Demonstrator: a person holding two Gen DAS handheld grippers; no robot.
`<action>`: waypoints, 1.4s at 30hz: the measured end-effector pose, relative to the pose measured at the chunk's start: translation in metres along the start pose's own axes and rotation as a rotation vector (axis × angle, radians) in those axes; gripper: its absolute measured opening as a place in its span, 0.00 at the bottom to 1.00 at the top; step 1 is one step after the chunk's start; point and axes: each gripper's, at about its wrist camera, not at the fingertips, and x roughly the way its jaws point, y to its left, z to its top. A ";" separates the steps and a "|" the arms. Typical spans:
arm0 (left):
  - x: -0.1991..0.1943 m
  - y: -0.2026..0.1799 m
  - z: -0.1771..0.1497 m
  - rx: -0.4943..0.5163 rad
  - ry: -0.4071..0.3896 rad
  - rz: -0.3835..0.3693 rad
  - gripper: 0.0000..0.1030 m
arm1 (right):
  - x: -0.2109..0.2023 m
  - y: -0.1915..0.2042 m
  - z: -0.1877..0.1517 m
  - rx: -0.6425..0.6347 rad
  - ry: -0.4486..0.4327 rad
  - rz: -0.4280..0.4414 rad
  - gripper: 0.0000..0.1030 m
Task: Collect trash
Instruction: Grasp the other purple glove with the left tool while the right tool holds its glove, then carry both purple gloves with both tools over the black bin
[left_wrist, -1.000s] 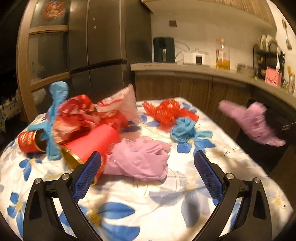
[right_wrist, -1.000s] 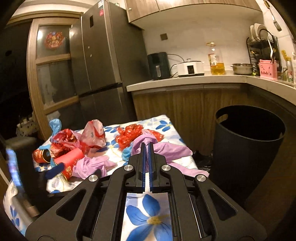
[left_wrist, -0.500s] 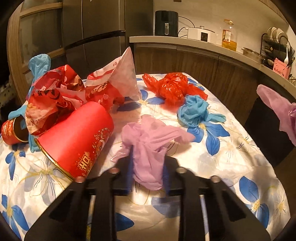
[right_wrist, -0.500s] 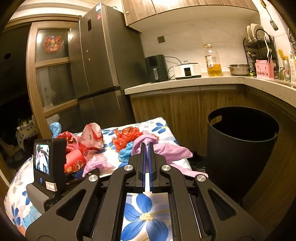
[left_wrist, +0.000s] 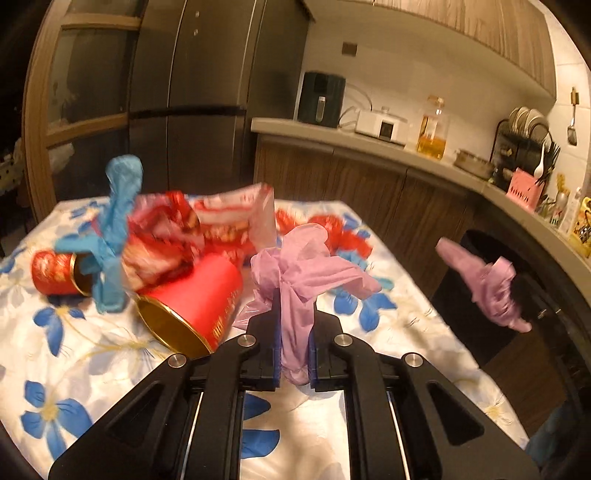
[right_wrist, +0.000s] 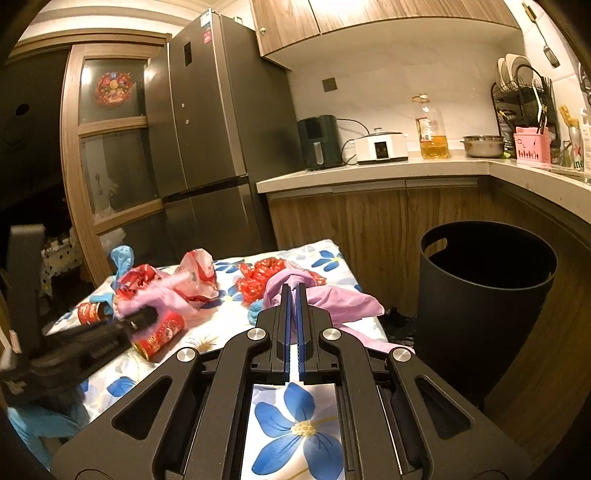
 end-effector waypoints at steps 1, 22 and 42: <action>-0.003 -0.001 0.003 0.002 -0.007 -0.002 0.10 | -0.001 0.000 0.000 0.000 -0.002 0.002 0.02; -0.008 -0.089 0.035 0.115 -0.076 -0.132 0.09 | -0.031 -0.034 0.024 0.011 -0.073 -0.072 0.02; 0.036 -0.223 0.071 0.214 -0.106 -0.323 0.08 | -0.037 -0.129 0.079 0.019 -0.154 -0.291 0.02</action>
